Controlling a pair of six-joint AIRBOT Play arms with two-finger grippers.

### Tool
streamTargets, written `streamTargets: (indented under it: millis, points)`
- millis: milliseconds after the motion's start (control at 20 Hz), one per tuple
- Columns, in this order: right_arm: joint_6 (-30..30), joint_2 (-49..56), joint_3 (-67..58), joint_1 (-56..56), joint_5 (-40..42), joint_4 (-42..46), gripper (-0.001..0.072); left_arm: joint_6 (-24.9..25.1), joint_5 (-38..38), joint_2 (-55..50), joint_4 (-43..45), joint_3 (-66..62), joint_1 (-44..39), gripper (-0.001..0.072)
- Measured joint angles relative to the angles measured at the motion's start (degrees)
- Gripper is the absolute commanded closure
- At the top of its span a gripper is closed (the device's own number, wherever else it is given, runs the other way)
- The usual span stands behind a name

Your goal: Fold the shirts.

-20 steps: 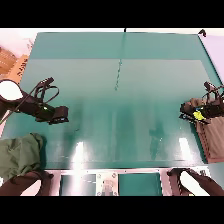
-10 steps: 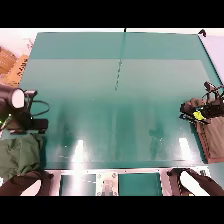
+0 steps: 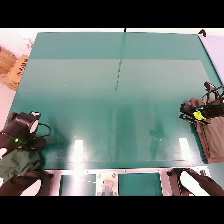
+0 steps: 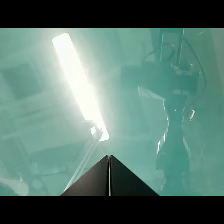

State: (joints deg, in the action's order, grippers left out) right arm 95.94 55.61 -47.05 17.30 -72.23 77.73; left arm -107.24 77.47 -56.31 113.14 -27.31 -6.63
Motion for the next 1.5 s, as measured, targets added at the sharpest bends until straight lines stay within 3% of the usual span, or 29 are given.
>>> streamTargets:
  millis: [300,550,700,900,950,1000,1050,1250,1500]
  points:
    - [0.00,0.00,0.00,0.00,0.02,0.02,0.0694,4.17,1.92,-0.09,-3.26,-3.39,0.63,0.0690]
    - [0.00,0.00,0.00,0.00,0.02,0.02,0.0694,7.96,3.06,-0.13,-14.62,-24.20,-4.63,0.0690]
    - [0.00,0.00,0.00,0.00,0.02,0.02,0.0694,9.14,-1.57,-0.11,-21.38,-38.47,-11.08,0.0689]
    - [0.00,0.00,0.00,0.00,0.02,0.02,0.0694,10.54,-12.11,-1.33,-29.22,-46.71,-18.47,0.0681]
    - [0.00,0.00,0.00,0.00,0.02,0.02,0.0694,11.21,-14.32,-2.60,-30.93,-47.21,-19.63,0.0413]
    - [0.00,0.00,0.00,0.00,0.02,0.02,0.0694,11.72,-16.50,-4.37,-33.00,-47.47,-20.72,0.0037]
    - [0.00,0.00,0.00,0.00,0.02,0.02,0.0694,12.11,-18.49,-6.34,-35.08,-47.60,-21.59,-0.0012]
    - [0.00,0.00,0.00,0.00,0.02,0.02,0.0694,12.90,-21.18,-15.37,-42.36,-47.80,-23.28,-0.0009]
    - [0.00,0.00,0.00,0.00,0.02,0.00,0.0694,14.01,-13.51,-19.08,-44.68,-49.62,-18.27,-0.0008]
